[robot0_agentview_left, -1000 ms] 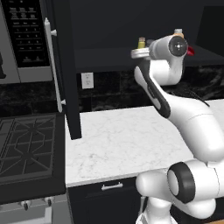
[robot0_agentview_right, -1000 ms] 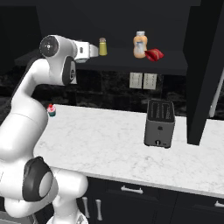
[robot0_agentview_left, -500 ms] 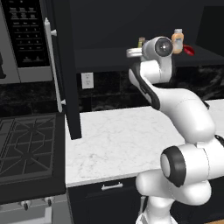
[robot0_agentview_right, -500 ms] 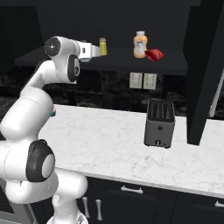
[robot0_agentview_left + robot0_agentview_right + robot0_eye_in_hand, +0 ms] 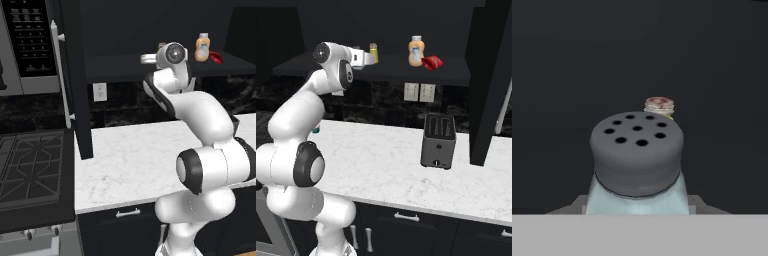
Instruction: Put the shaker and condiment bottle from the counter next to their counterparts in the cabinet.
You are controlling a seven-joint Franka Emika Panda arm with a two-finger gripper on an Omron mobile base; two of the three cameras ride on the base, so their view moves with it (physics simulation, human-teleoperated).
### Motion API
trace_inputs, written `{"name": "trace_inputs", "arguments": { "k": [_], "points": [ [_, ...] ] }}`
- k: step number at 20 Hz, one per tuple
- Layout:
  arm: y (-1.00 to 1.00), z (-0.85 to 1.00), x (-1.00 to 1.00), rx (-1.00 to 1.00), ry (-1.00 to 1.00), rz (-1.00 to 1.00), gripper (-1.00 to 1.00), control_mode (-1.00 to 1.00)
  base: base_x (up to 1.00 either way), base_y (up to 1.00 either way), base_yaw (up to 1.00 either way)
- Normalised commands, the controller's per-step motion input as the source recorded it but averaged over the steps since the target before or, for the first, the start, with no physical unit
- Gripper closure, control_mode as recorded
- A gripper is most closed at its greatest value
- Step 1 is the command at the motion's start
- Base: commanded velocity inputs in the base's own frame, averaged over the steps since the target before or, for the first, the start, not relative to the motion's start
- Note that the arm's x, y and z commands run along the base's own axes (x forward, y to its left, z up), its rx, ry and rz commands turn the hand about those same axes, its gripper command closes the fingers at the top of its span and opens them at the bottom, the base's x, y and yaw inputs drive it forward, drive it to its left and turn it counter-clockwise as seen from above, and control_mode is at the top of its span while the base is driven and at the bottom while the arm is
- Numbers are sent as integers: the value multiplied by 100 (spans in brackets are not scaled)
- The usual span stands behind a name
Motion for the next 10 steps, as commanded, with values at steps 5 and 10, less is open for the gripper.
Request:
{"name": "trace_inputs", "arguments": {
  "k": [5,10],
  "points": [
    [0,-7,41,2,0,-5,100,-100,0,0,0],
    [0,-8,36,2,0,-5,100,-100,0,0,0]
  ]
}}
